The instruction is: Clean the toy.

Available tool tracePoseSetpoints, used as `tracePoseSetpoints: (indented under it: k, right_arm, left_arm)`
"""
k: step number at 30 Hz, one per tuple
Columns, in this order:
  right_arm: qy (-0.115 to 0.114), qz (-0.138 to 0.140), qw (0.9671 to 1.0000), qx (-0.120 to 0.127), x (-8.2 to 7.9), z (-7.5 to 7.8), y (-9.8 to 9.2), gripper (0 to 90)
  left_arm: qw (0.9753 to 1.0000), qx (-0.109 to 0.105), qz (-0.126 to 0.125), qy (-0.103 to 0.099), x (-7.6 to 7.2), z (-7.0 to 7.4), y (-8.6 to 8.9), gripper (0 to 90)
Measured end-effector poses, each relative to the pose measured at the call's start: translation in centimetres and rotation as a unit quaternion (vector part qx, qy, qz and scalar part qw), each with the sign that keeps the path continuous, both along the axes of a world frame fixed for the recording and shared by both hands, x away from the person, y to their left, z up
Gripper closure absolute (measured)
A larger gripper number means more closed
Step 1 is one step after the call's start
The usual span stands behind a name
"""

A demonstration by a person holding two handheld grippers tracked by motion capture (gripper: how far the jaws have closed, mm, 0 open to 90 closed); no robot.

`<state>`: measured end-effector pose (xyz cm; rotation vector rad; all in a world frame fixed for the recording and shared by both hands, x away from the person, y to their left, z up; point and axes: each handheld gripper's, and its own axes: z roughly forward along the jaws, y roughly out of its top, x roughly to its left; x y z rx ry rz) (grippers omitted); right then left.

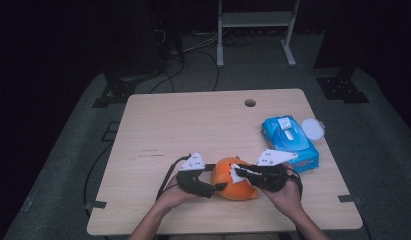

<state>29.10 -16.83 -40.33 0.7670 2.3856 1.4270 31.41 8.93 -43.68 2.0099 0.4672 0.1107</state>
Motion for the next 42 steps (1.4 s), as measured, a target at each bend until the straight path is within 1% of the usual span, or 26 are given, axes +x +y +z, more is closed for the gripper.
tracePoseSetpoints:
  k: [2,3,5,6,8,9,12,14,16,17,18,20,22,24,26,27,28,29,30,31,32,34,36,37,39,42]
  right_arm:
    - [-0.007,0.014,0.9999,0.0,-0.5,0.2,0.7,80.8]
    - [-0.005,0.035,0.9994,0.005,-1.0,0.3,1.5,80.8]
    - [-0.01,0.038,0.9992,-0.001,-1.2,0.3,1.8,80.8]
    - [-0.019,0.038,0.9991,-0.008,-1.4,0.4,2.0,80.9]
    - [-0.021,0.032,0.9993,-0.005,-1.1,0.5,1.7,80.9]
    - [-0.026,0.011,0.9996,-0.008,-0.6,0.6,1.0,80.9]
    - [-0.02,-0.005,0.9997,-0.01,0.1,0.4,0.3,80.8]
    - [-0.005,-0.008,1.0,0.0,0.3,0.1,-0.2,80.8]
    - [-0.013,-0.001,0.9999,0.0,-0.1,0.3,0.1,80.8]
    - [-0.017,0.019,0.9997,0.002,-0.8,0.7,0.9,80.7]
    - [-0.017,0.019,0.9997,0.002,-0.8,0.7,0.9,80.7]
    - [-0.022,0.037,0.9991,0.002,-1.2,0.9,1.8,80.7]
    - [-0.028,0.035,0.999,-0.005,-1.2,0.9,2.0,80.8]
    - [-0.026,0.023,0.9994,-0.001,-0.8,1.0,1.5,80.8]
    - [-0.029,-0.002,0.9995,-0.01,-0.2,0.9,0.7,80.8]
    - [-0.008,-0.013,0.9998,-0.008,0.6,0.4,-0.2,80.8]
    - [-0.008,-0.013,0.9998,-0.008,0.6,0.4,-0.2,80.8]
    - [0.002,-0.012,0.9999,-0.004,0.8,0.1,-0.5,80.8]
    - [0.007,-0.011,0.9999,-0.003,0.9,-0.1,-0.6,80.8]
    - [0.008,-0.009,0.9999,-0.003,0.8,-0.1,-0.6,80.9]
    - [0.012,-0.006,0.9999,-0.001,0.7,-0.1,-0.4,80.9]
    - [0.015,0.007,0.9999,0.0,0.3,-0.1,0.1,80.8]
    - [0.008,0.016,0.9998,0.0,-0.1,0.1,0.7,80.8]
    - [0.001,0.026,0.9997,0.001,-0.5,0.4,1.1,80.8]
    - [-0.003,0.028,0.9996,0.001,-0.6,0.6,1.3,80.8]
    - [-0.009,0.013,0.9999,-0.002,-0.2,1.1,0.7,80.8]
  left_arm:
    - [1.0,0.006,-0.004,-0.006,-0.1,0.1,-0.2,25.3]
    - [0.9999,0.009,-0.008,-0.012,-0.2,0.2,-0.3,25.4]
    - [0.9995,0.02,-0.01,-0.023,-0.4,0.2,-0.3,25.5]
    - [0.9994,0.022,-0.01,-0.025,-0.5,0.2,-0.3,25.9]
    - [0.9993,0.023,-0.011,-0.026,-0.5,0.1,-0.3,26.1]
    - [0.9992,0.026,-0.012,-0.027,-0.6,0.1,-0.3,25.2]
    - [0.9994,0.023,-0.011,-0.024,-0.5,0.0,-0.4,21.0]
    - [0.9993,0.022,-0.013,-0.029,-0.6,0.0,-0.5,21.1]
    - [0.9991,0.023,-0.011,-0.035,-0.8,0.3,-0.9,23.9]
    - [0.9983,0.03,-0.015,-0.047,-1.1,0.5,-1.2,25.5]
    - [0.9976,0.037,-0.018,-0.056,-1.4,0.6,-1.5,25.5]
    - [0.9942,0.063,-0.031,-0.081,-1.9,0.7,-1.9,26.1]
    - [0.9941,0.064,-0.029,-0.082,-2.0,0.6,-2.0,26.6]
    - [0.9951,0.059,-0.027,-0.074,-1.8,0.5,-1.8,26.9]
    - [0.9958,0.057,-0.026,-0.067,-1.6,0.3,-1.6,26.7]
    - [0.9967,0.052,-0.023,-0.059,-1.5,0.2,-1.5,23.3]
    - [0.9977,0.044,-0.02,-0.047,-1.3,0.1,-1.4,23.3]
    - [0.9989,0.029,-0.02,-0.03,-1.1,0.1,-1.3,20.6]
    - [0.9998,0.006,-0.017,-0.007,-0.8,0.0,-1.2,18.4]
    - [0.9997,-0.013,-0.01,0.017,-0.5,-0.1,-1.2,16.7]
    - [0.9995,-0.018,-0.003,0.026,-0.4,-0.2,-1.3,16.8]
    - [1.0,-0.003,0.0,0.005,-0.7,-0.4,-1.5,21.5]
    - [0.9999,0.007,-0.003,-0.012,-1.1,-0.2,-1.7,24.3]
    - [0.9994,0.015,-0.006,-0.03,-1.4,0.0,-1.8,27.0]
    - [0.9975,0.031,-0.013,-0.062,-2.0,0.3,-2.2,27.6]
    - [0.9963,0.036,-0.021,-0.075,-2.2,0.4,-2.4,28.3]
